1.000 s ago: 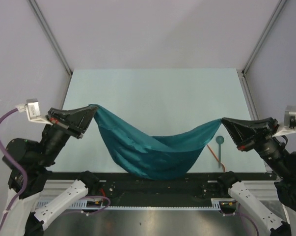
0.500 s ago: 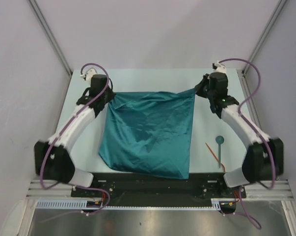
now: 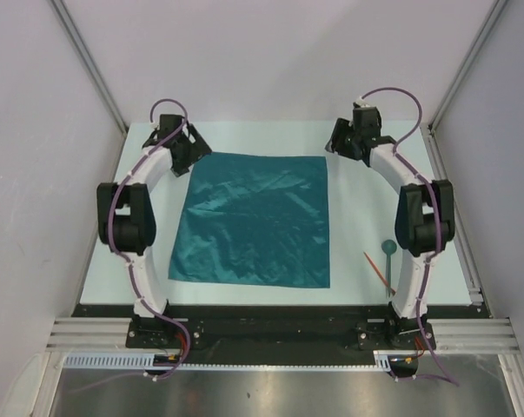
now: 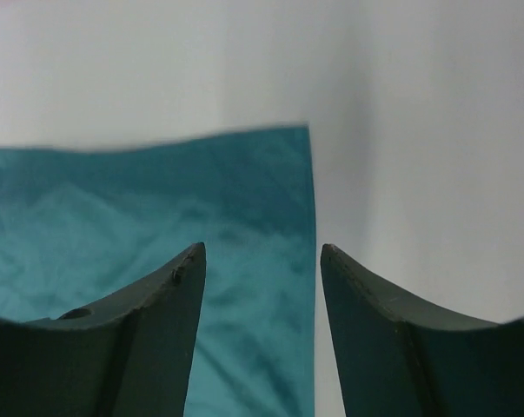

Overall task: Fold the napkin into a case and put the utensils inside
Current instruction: Flatten out the crumpled napkin at the center of the board, then pick up the flattened napkin from the center of the board.

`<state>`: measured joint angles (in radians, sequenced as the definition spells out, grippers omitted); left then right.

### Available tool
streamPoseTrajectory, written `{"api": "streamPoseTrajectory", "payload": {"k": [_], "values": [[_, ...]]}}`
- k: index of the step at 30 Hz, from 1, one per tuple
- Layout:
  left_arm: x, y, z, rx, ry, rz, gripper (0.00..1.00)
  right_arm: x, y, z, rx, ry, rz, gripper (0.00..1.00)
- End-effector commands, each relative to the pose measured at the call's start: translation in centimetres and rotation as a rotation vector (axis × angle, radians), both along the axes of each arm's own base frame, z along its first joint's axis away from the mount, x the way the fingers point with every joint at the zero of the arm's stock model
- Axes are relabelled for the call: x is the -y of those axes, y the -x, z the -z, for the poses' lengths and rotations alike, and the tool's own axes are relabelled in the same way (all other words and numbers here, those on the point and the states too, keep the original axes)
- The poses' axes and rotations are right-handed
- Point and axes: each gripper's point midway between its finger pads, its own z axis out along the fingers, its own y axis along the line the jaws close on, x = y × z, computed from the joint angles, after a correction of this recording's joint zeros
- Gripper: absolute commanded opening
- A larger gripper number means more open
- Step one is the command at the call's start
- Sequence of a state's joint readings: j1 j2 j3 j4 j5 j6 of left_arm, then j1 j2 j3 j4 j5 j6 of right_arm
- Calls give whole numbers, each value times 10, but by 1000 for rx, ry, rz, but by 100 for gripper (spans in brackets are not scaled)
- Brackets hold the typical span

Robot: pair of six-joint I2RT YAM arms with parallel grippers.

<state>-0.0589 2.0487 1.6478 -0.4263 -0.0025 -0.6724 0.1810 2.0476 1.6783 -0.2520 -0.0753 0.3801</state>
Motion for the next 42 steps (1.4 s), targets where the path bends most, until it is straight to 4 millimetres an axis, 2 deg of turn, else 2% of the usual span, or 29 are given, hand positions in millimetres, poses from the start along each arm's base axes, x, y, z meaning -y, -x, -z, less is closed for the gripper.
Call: {"api": "streamPoseTrajectory", "payload": {"k": [1,2,3,4,5,6,7,8,9,10,11,12,13,14,15,16,17,19,20,21,22,23,25,26,27,29,34,39,42], "values": [[22,44,-35,74,98,81,90,-13,73,4,-84,72,-47,61],[26,45,-45,122,118,96,88,-25,85,7,-91,73,-66,62],[31,53,-41,114,138,109,84,-29,97,1,-89,40,-53,62],[35,67,-23,72,161,114,78,-35,107,4,-102,20,-60,62],[46,72,-22,81,201,156,77,-37,126,22,-146,10,-72,62],[51,70,-25,125,215,179,76,-50,137,13,-123,-16,-105,62],[56,76,-17,100,223,193,68,-55,146,12,-128,-31,-121,62],[57,82,-11,63,234,189,64,-53,166,30,-178,-11,-121,62],[59,89,-9,42,249,194,63,-54,177,33,-190,7,-125,62],[64,102,-3,23,258,218,62,-54,190,27,-180,29,-120,62],[64,110,-5,22,246,220,64,-47,205,35,-218,64,-104,62],[54,116,-3,17,187,185,68,-36,223,48,-258,96,-80,61],[51,136,-11,18,148,189,79,-30,235,52,-274,124,-52,60],[46,148,-12,2,123,177,82,-25,251,47,-289,117,-33,56],[34,157,-12,-9,70,136,84,-21,268,57,-323,130,-33,54],[28,182,-8,-69,50,117,86,-20,278,57,-329,145,-27,54],[23,193,-6,-95,29,103,86,-22,296,53,-344,147,-27,52],[4,223,4,-175,-36,33,84,-14,316,59,-373,186,6,50],[-2,242,11,-239,-59,19,83,-16,334,60,-400,196,-7,48],[-8,254,15,-267,-78,0,82,-18,342,62,-420,175,13,47],[-17,270,23,-298,-100,-48,82,-17,355,72,-461,167,15,47],[-21,282,18,-287,-101,-74,82,-21,368,77,-486,169,2,46],[-29,297,22,-287,-89,-147,82,-29,379,81,-488,141,31,45],[-33,306,19,-289,-84,-179,82,-31,391,87,-497,172,24,43],[-36,312,19,-304,-83,-207,82,-29,391,92,-491,181,92,42],[-44,325,18,-354,-100,-255,82,-30,402,98,-497,220,112,42],[-55,333,15,-366,-136,-291,82,-32,404,119,-512,226,189,35],[-57,334,9,-300,-99,-315,82,-34,397,119,-483,218,222,34],[-58,332,2,-256,-92,-315,83,-44,392,117,-465,176,208,34]]}}
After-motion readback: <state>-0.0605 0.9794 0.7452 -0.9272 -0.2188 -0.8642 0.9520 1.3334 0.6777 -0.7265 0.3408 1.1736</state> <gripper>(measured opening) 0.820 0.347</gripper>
